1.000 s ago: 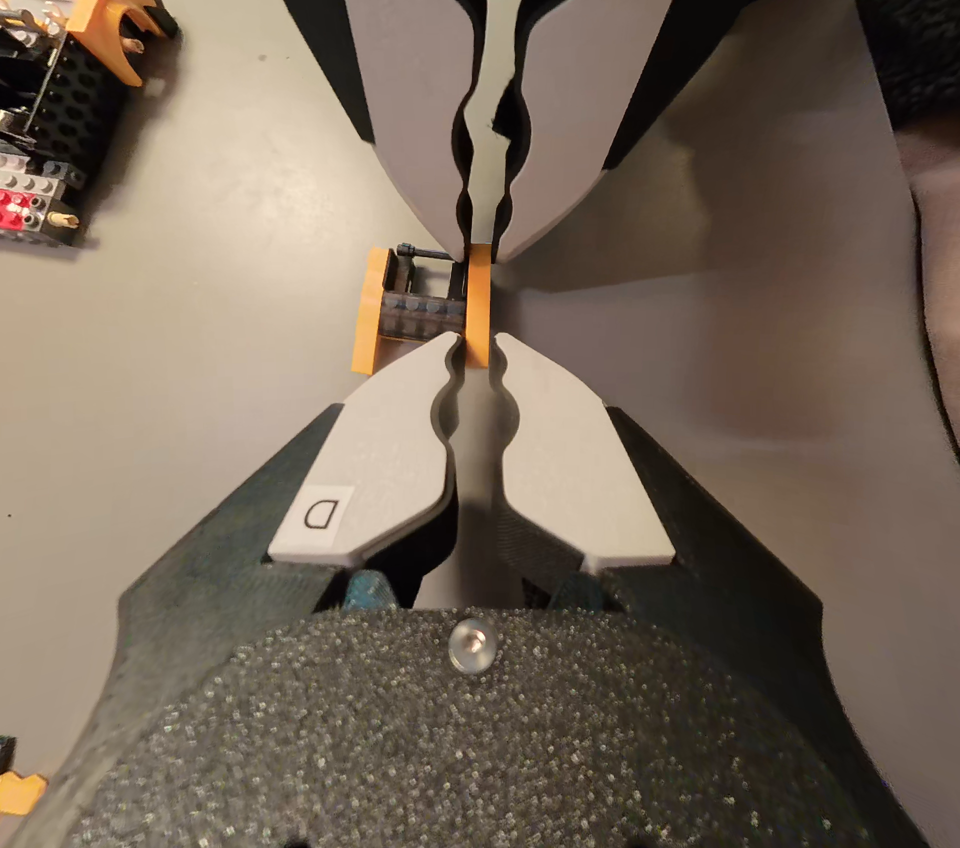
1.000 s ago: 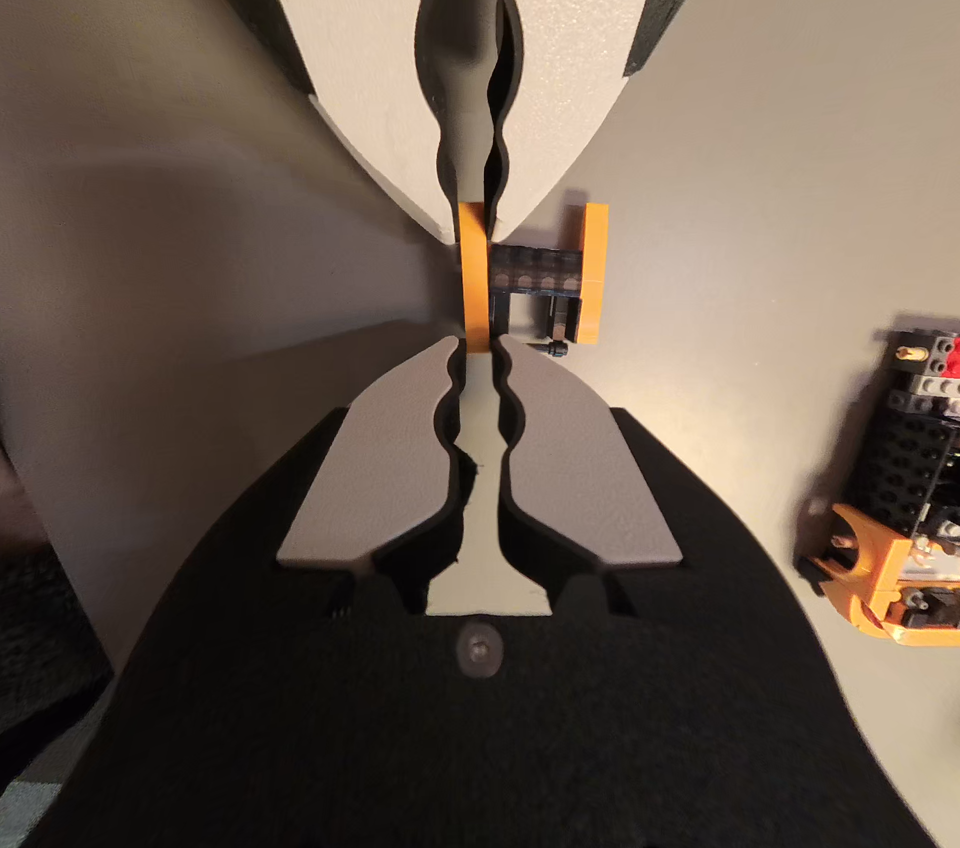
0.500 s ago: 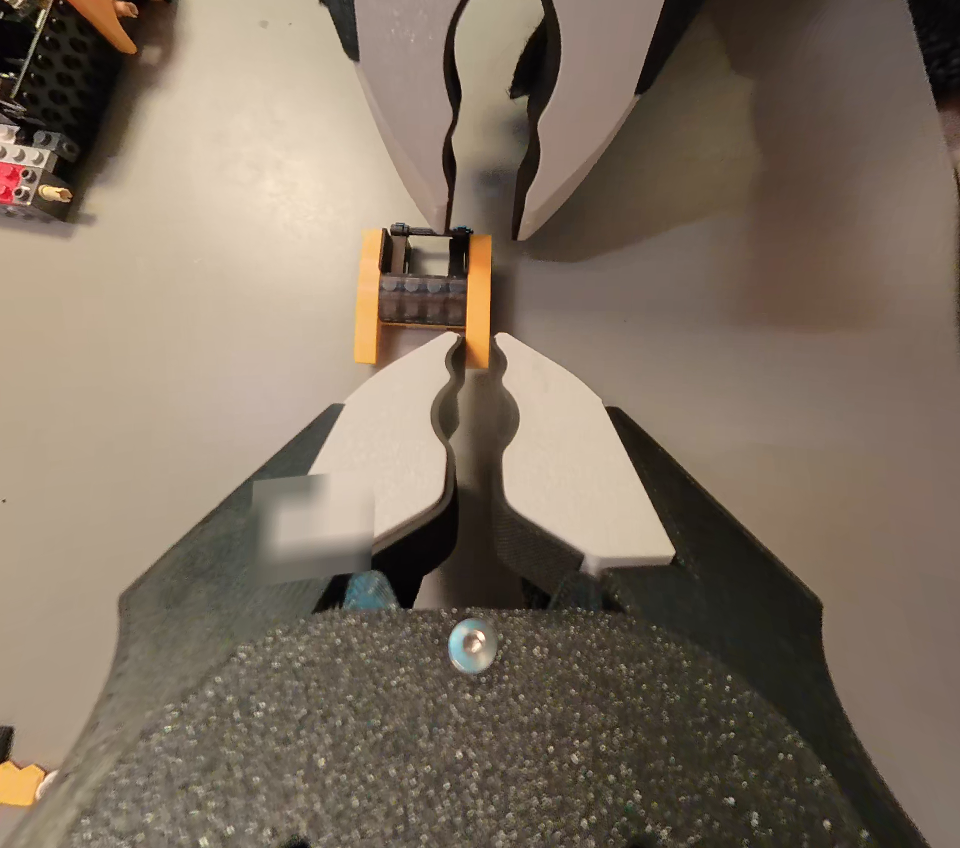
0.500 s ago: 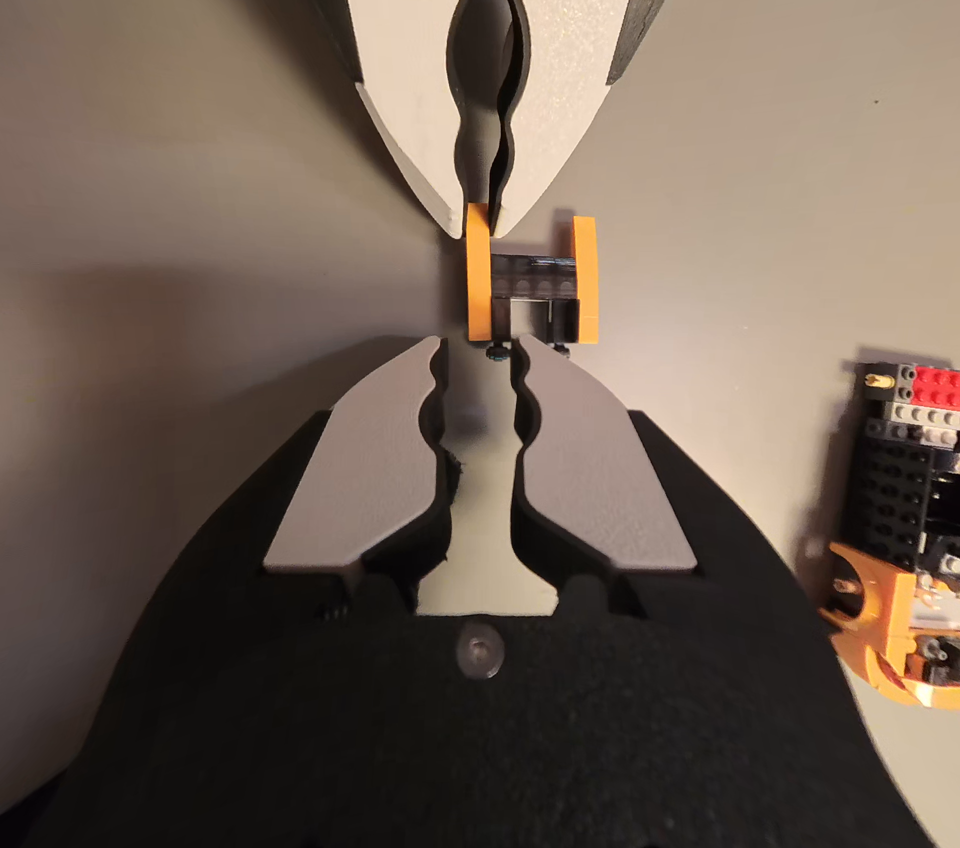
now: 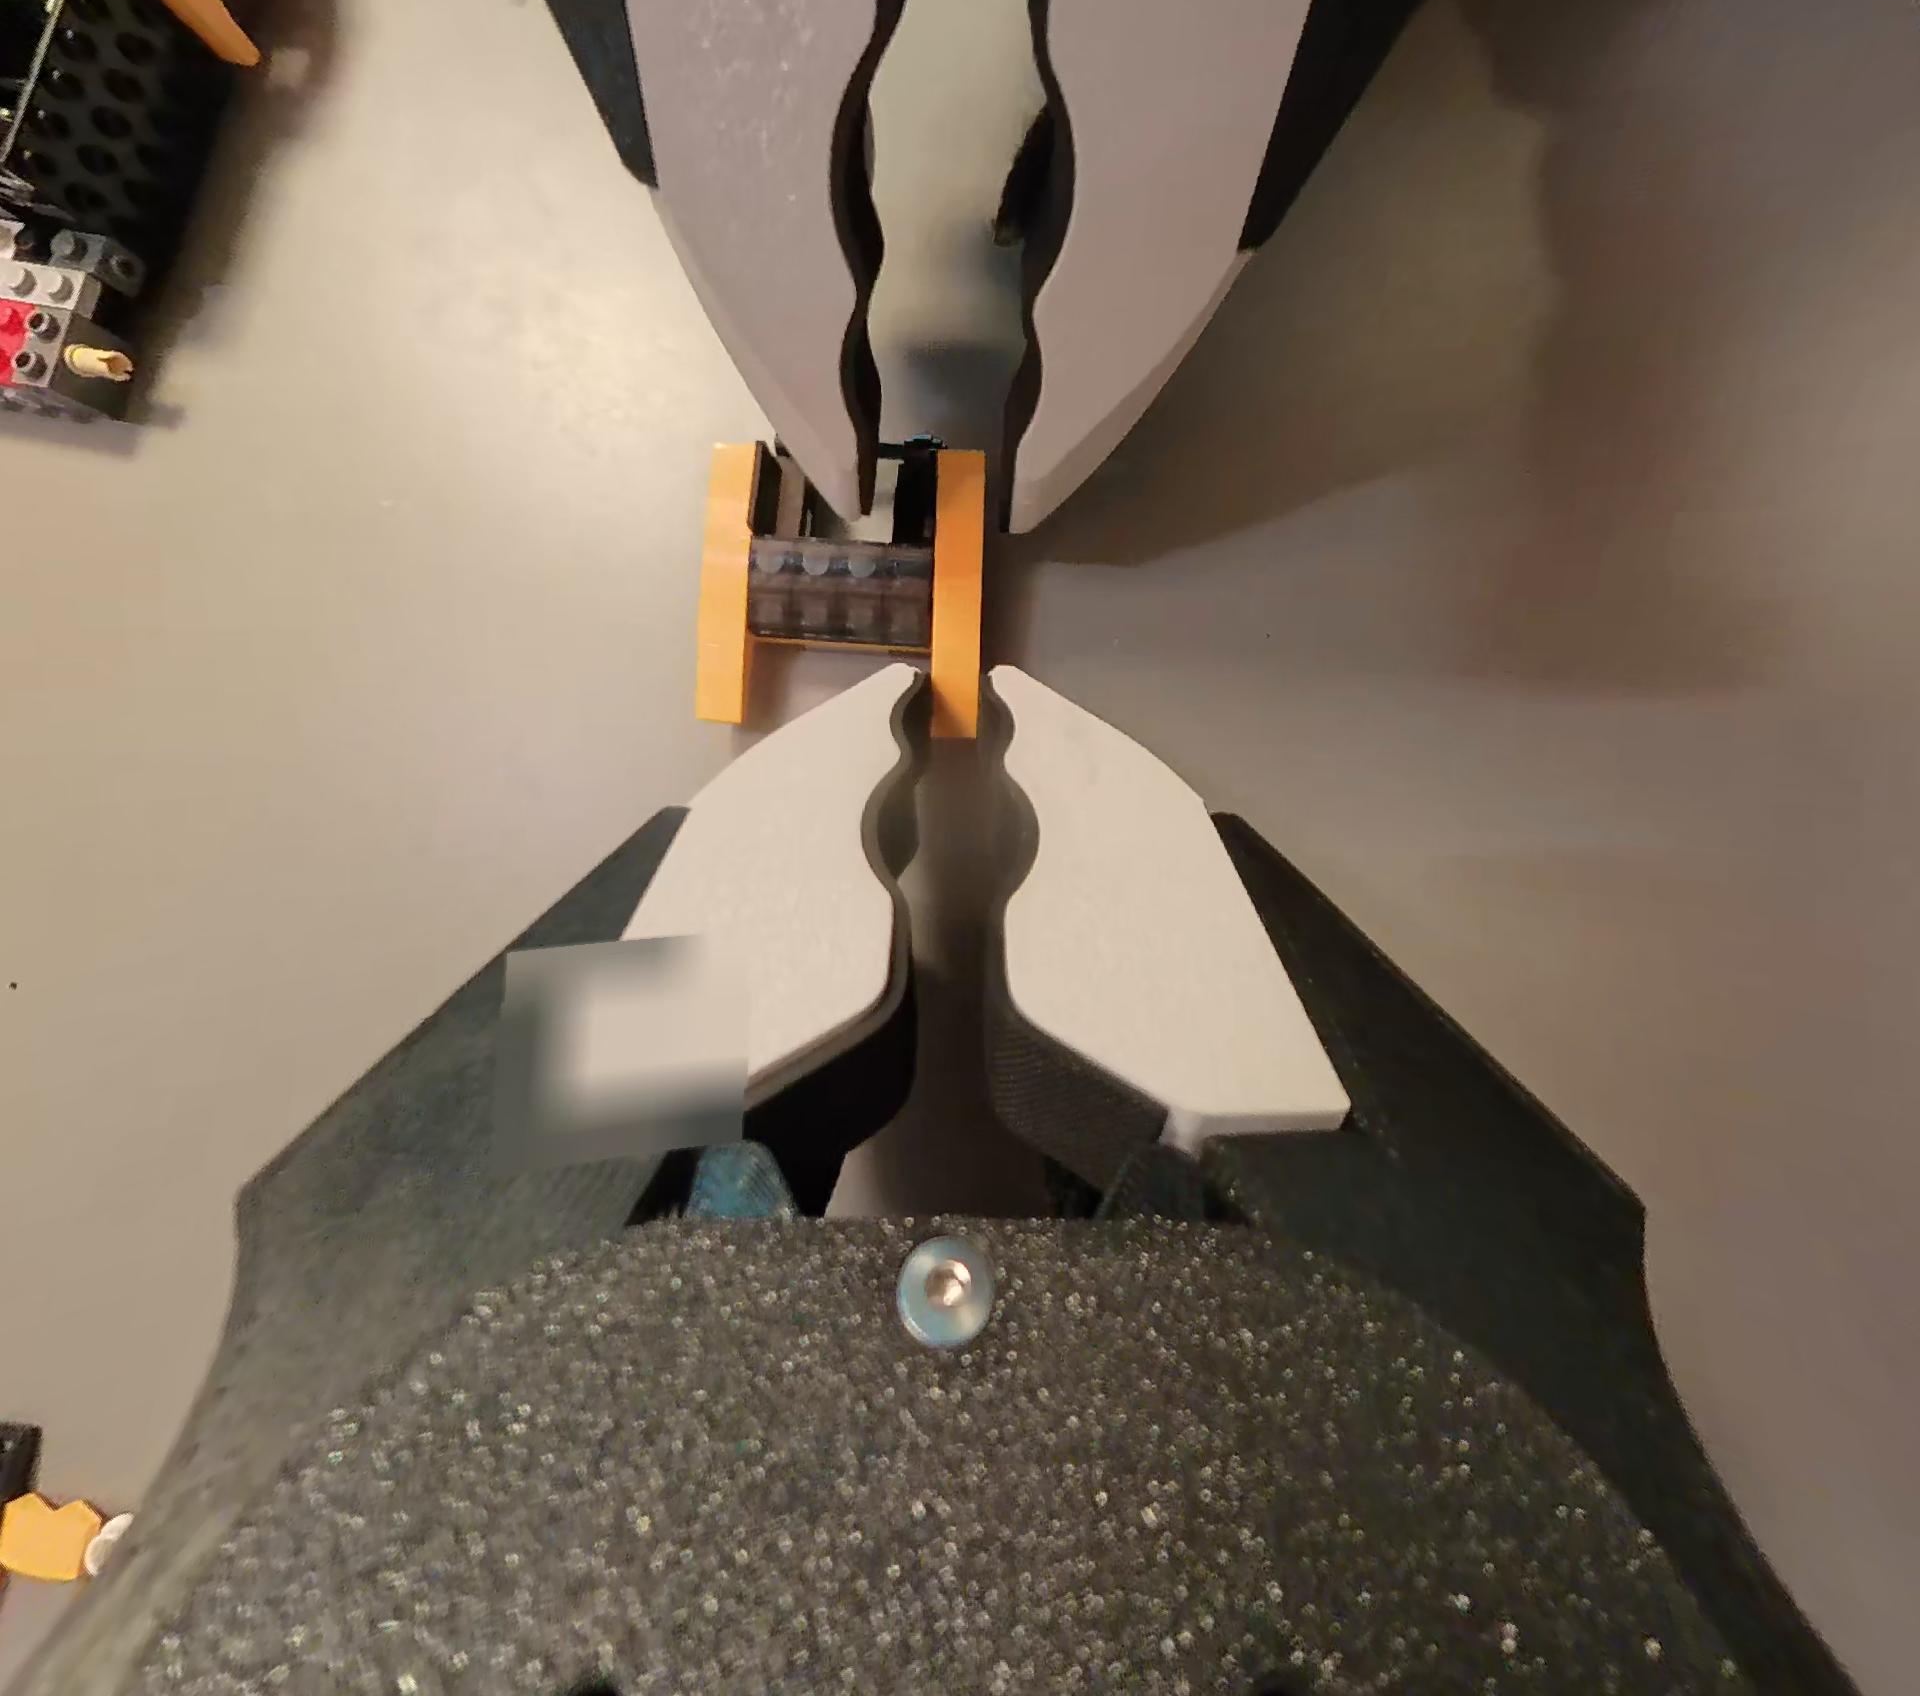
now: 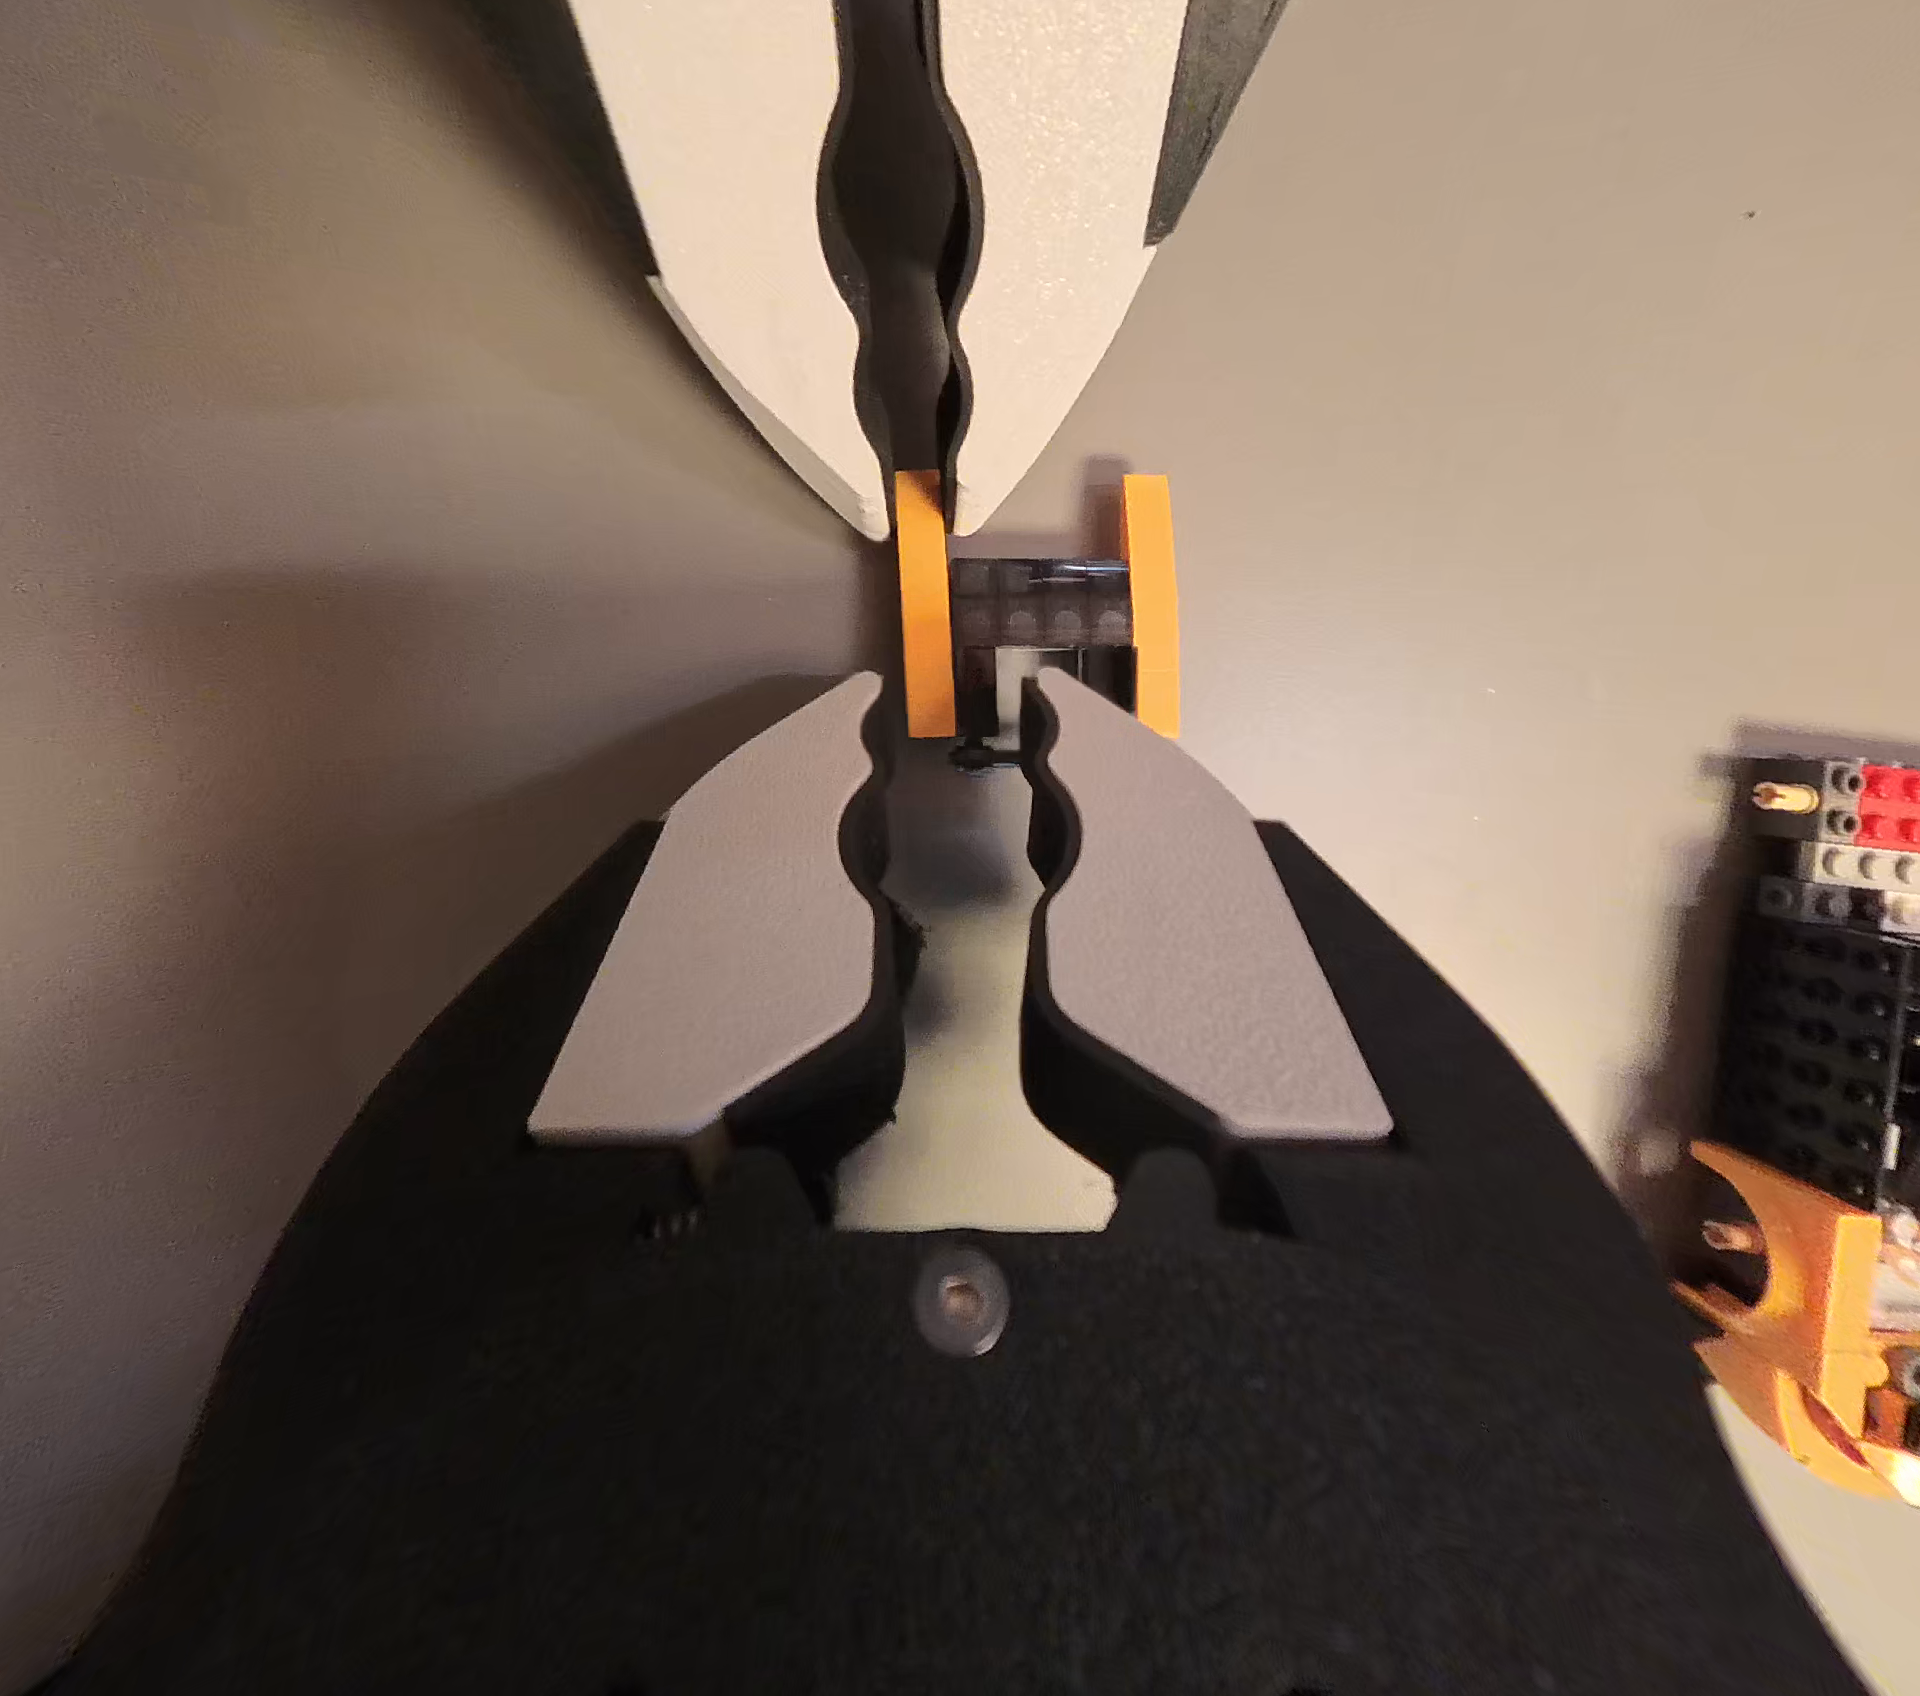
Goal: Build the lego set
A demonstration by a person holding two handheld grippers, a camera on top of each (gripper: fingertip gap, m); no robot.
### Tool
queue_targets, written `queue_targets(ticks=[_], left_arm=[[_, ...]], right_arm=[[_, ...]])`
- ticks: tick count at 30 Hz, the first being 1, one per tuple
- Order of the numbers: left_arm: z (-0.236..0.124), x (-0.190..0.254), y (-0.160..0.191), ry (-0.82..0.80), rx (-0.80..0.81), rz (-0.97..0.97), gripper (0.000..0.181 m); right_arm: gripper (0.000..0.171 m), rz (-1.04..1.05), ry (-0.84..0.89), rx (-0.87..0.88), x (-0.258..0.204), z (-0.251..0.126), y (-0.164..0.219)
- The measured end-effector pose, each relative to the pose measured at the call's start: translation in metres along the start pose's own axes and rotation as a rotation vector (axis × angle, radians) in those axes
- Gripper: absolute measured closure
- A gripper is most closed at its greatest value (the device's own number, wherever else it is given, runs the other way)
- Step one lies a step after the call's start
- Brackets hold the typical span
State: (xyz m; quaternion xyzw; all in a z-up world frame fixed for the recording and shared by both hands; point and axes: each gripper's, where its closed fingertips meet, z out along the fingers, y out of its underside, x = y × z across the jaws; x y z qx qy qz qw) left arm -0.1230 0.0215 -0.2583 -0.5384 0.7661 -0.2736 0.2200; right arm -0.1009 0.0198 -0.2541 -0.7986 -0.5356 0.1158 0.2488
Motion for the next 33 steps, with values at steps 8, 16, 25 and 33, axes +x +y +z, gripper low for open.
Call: queue_targets(ticks=[8,16,25,33], left_arm=[[0.001,-0.001,0.001,-0.003,-0.003,-0.008,0.173],[-0.007,-0.003,-0.004,-0.027,0.016,0.045,0.165],[-0.027,-0.002,-0.035,-0.175,0.126,0.29,0.151],[-0.028,0.0,-0.045,-0.327,0.113,0.494,0.162]], right_arm=[[0.155,-0.004,0.003,0.003,0.0,0.006,0.001],[0.155,0.044,-0.043,0.035,-0.001,0.004,-0.002],[0.155,0.345,-0.331,0.166,-0.005,-0.022,-0.018],[0.155,0.503,-0.513,0.211,-0.011,-0.034,-0.027]])
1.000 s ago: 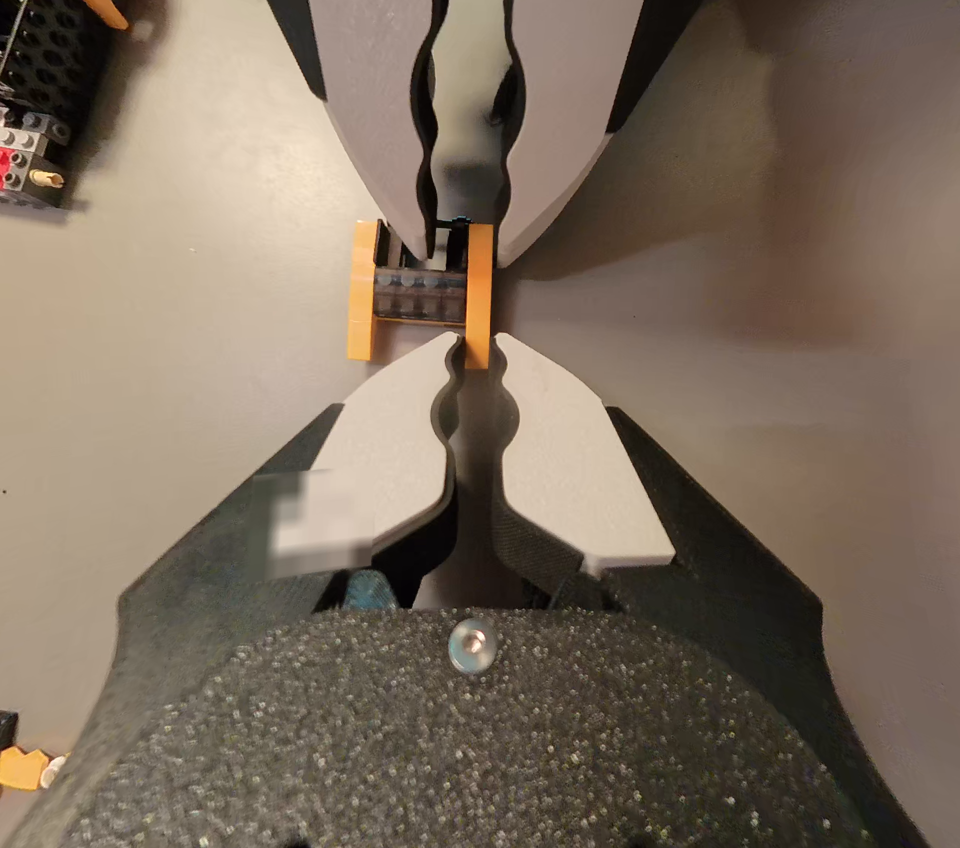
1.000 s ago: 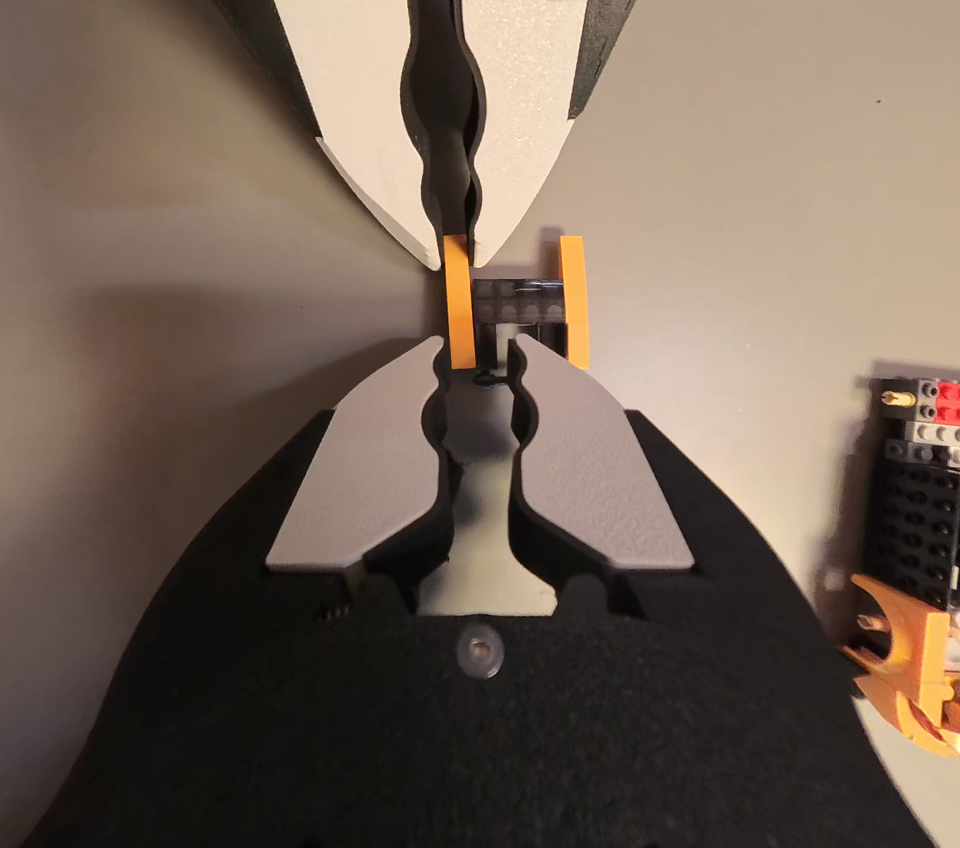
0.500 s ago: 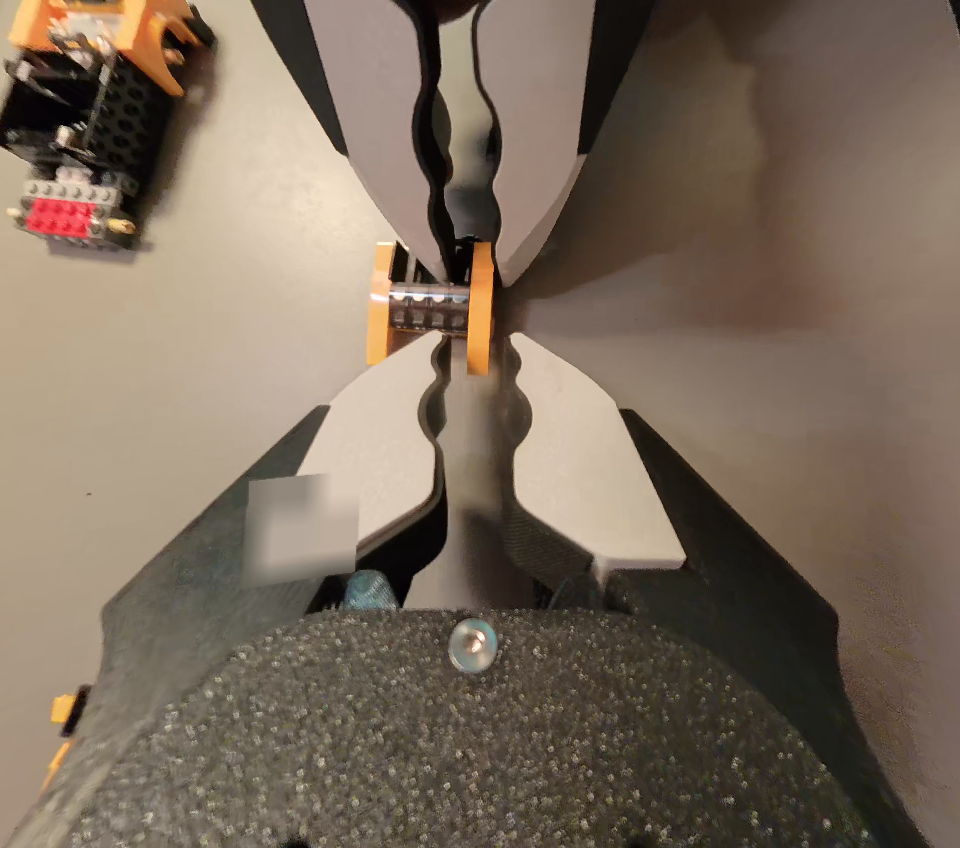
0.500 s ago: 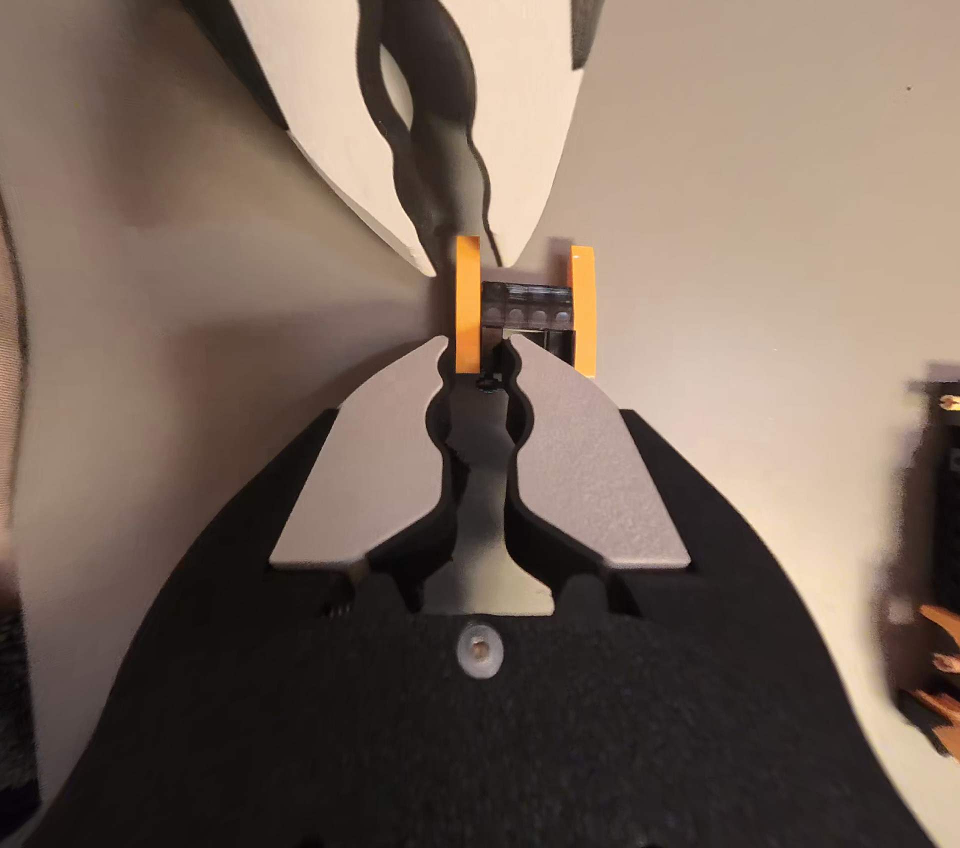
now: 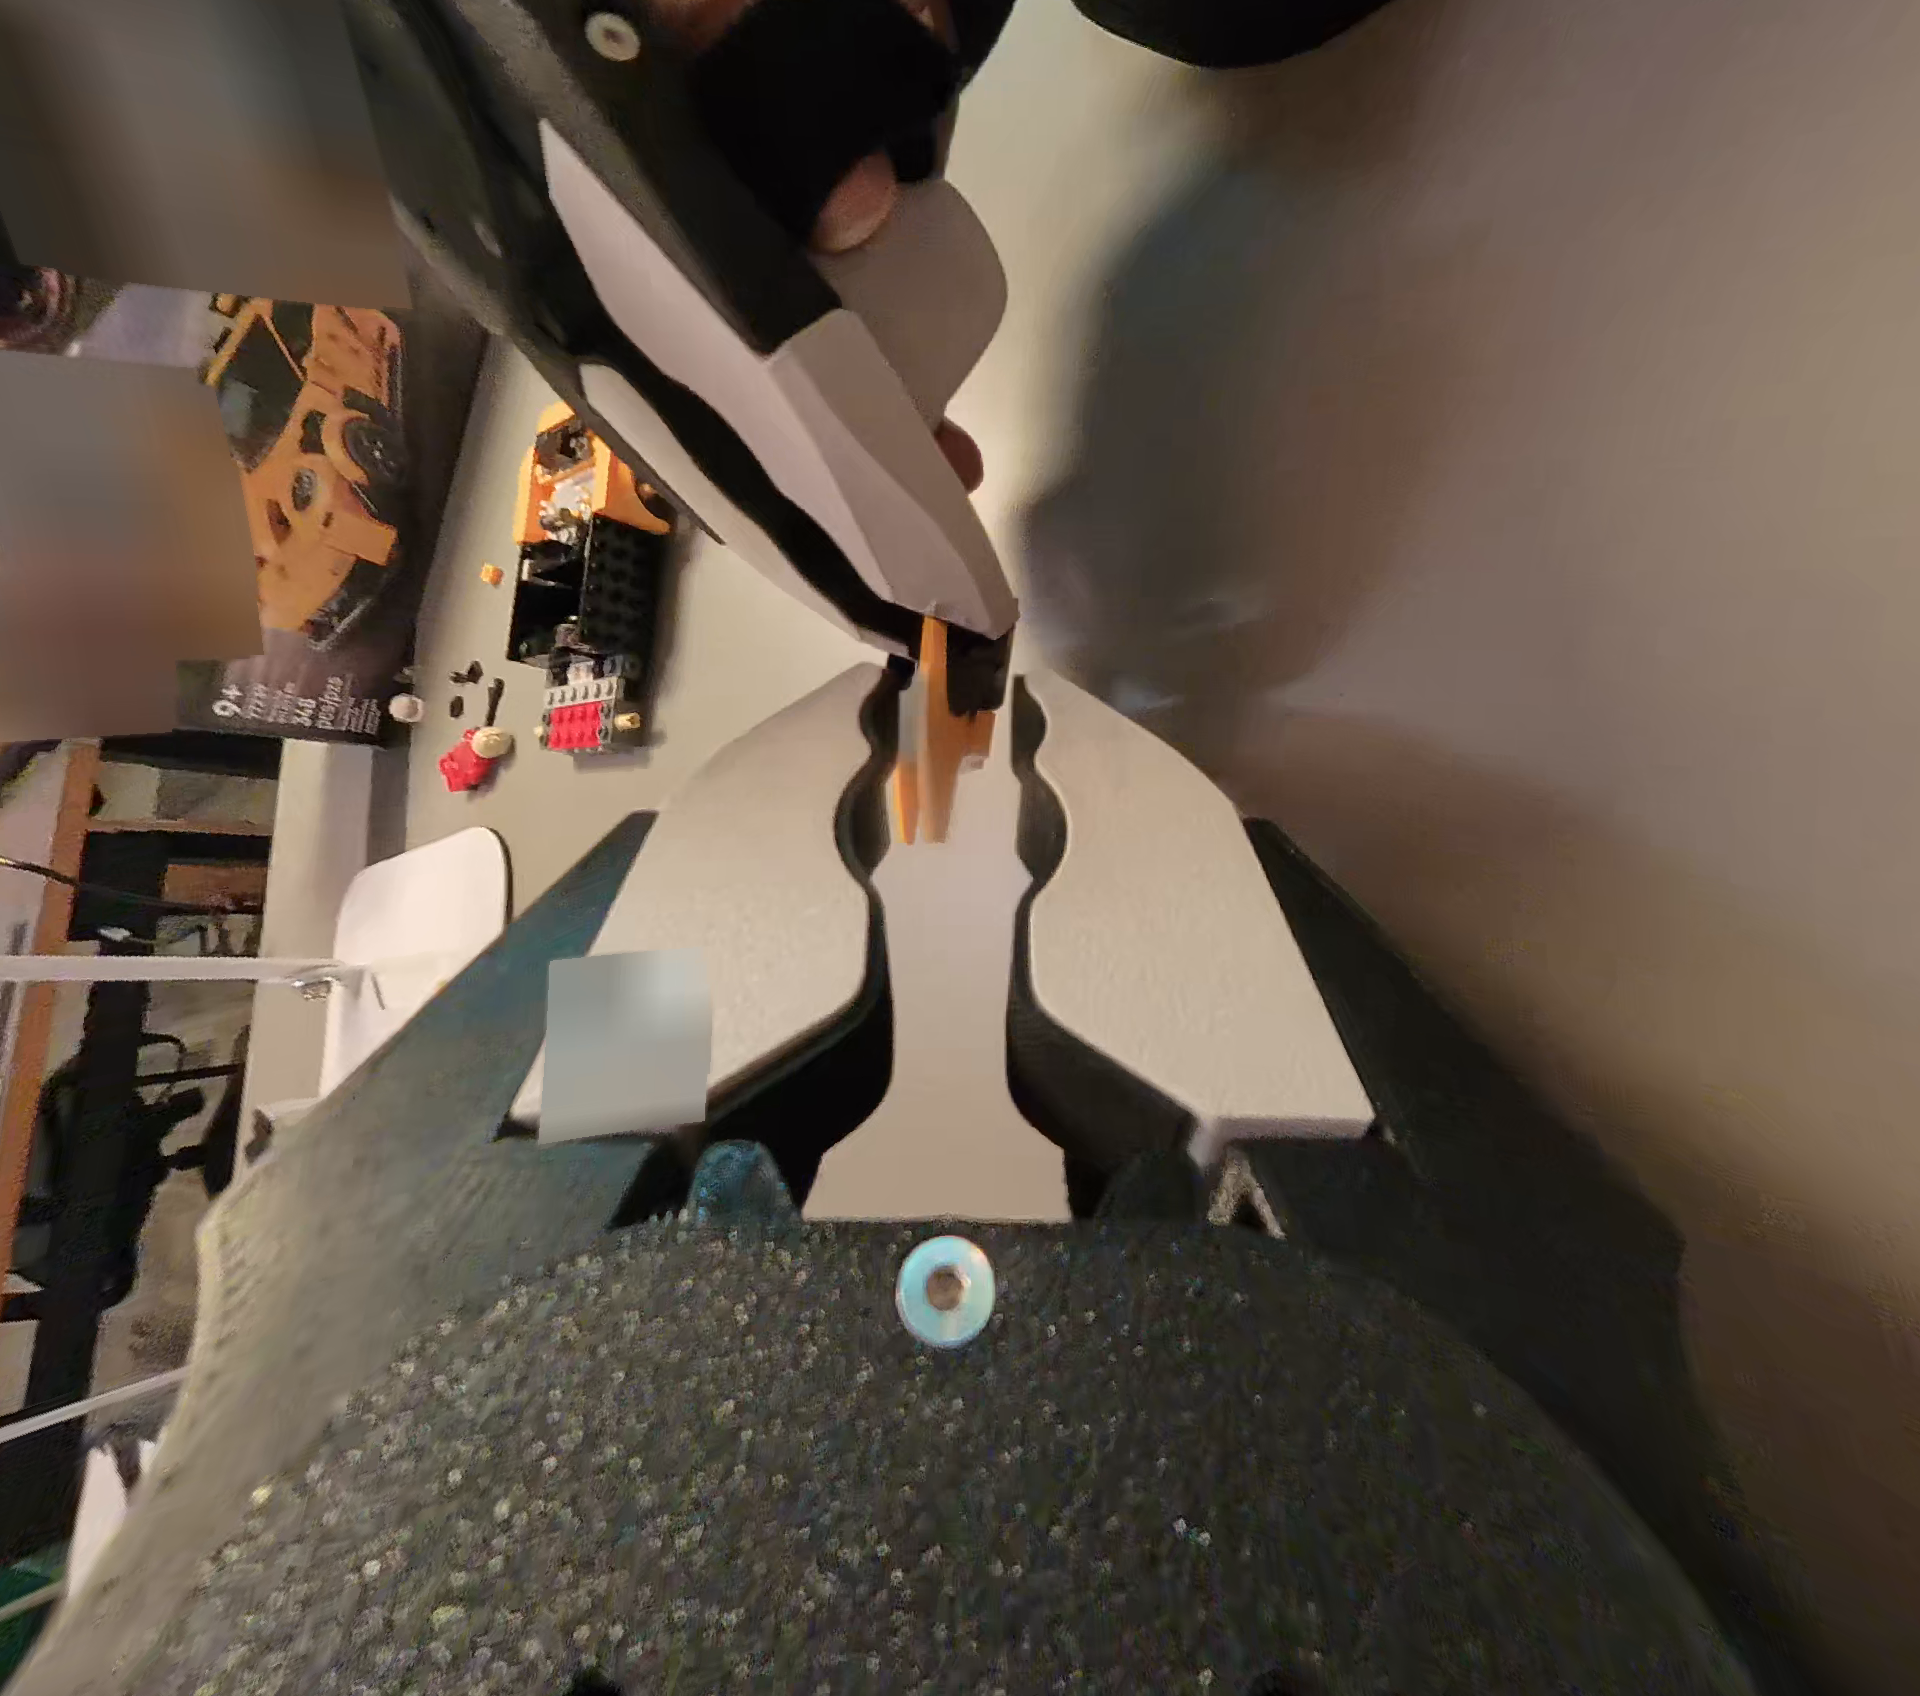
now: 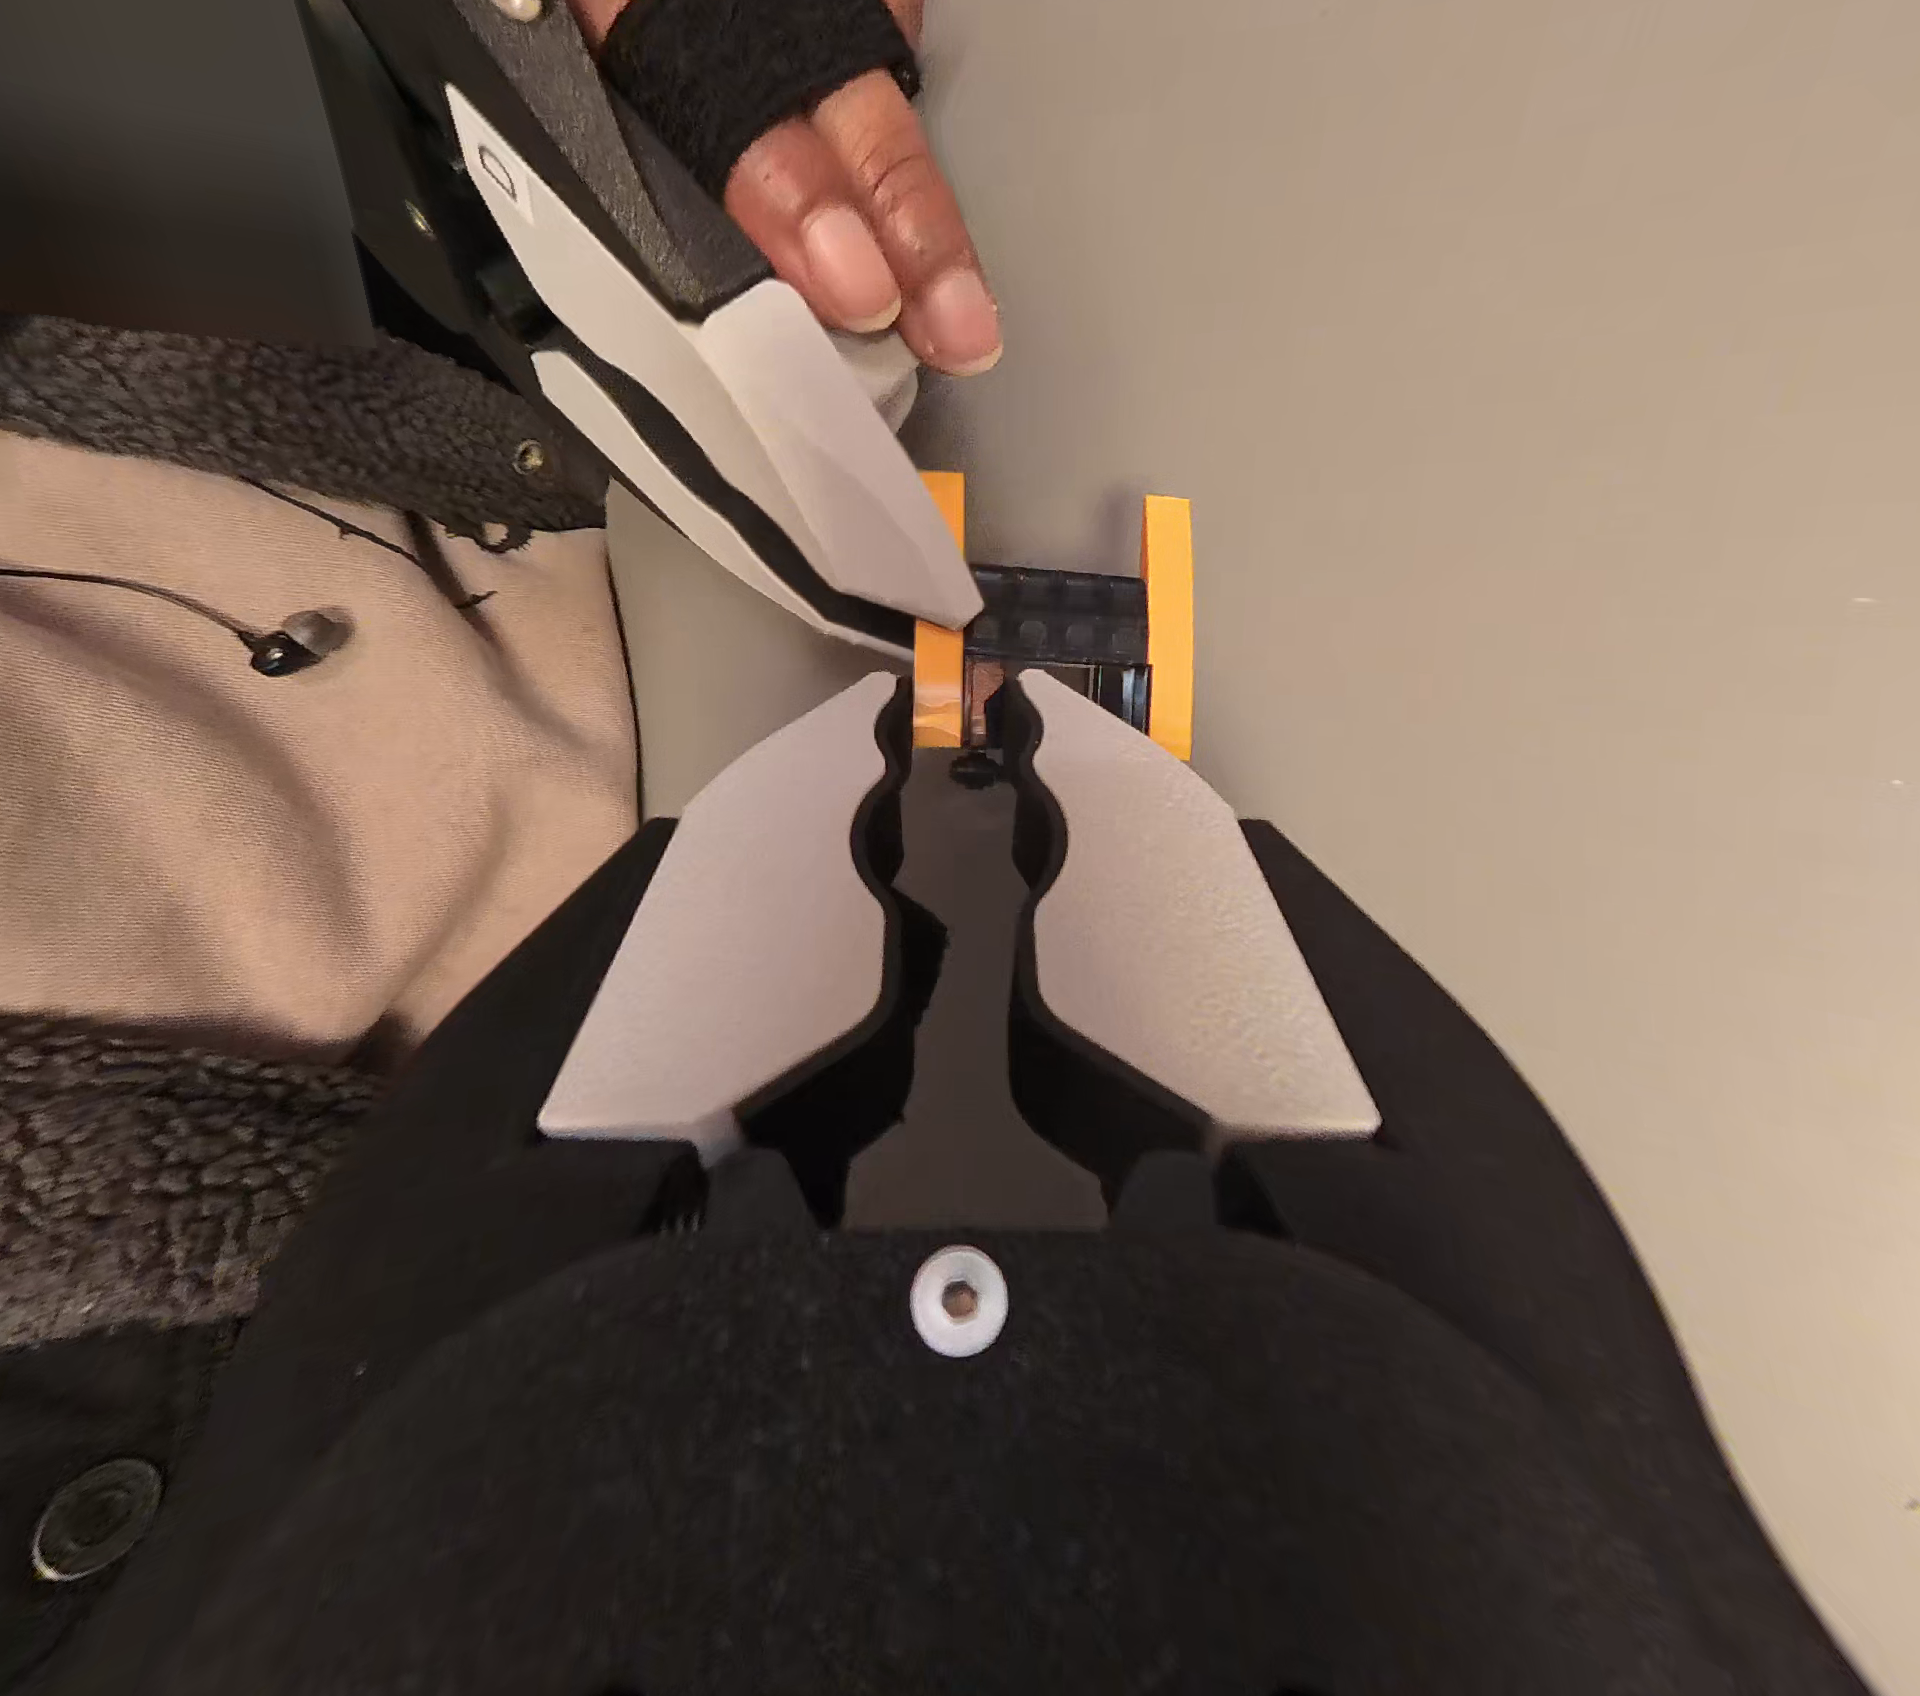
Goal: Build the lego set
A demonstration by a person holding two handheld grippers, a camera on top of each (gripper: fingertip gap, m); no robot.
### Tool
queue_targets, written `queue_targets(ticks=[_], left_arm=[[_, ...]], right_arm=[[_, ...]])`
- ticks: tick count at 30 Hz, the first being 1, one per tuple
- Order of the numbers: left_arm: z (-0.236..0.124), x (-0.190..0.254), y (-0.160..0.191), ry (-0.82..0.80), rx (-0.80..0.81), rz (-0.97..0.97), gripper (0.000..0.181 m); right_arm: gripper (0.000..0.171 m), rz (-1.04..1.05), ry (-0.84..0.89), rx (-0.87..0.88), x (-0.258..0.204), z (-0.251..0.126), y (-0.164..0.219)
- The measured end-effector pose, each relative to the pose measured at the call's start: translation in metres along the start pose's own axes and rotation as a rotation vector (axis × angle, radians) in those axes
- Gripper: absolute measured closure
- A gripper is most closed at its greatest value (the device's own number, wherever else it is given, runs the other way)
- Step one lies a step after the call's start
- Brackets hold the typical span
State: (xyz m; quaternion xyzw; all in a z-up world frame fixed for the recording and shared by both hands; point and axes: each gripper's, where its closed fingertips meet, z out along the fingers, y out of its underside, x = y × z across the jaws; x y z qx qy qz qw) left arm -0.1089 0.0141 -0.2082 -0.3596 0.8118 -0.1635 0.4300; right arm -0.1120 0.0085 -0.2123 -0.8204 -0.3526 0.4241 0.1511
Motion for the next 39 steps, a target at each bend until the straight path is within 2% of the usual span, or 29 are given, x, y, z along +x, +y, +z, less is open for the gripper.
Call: queue_targets(ticks=[2,16,28,34,39], left_arm=[[-0.001,0.0,-0.002,-0.011,0.006,0.019,0.168],[-0.007,0.01,-0.02,0.02,0.068,0.074,0.168],[-0.011,0.01,-0.03,0.053,0.127,-0.04,0.169],[-0.01,0.004,-0.026,0.098,0.16,-0.199,0.17],[-0.008,-0.002,-0.017,0.14,0.169,-0.336,0.17]], right_arm=[[0.155,0.013,-0.021,0.003,-0.002,-0.001,0.0],[0.155,0.046,-0.143,-0.016,-0.022,-0.005,0.008],[0.153,0.034,-0.188,0.034,-0.03,-0.01,0.008],[0.15,-0.139,-0.049,0.104,-0.023,-0.018,0.003],[0.146,-0.474,0.256,0.182,-0.017,-0.022,0.0]])
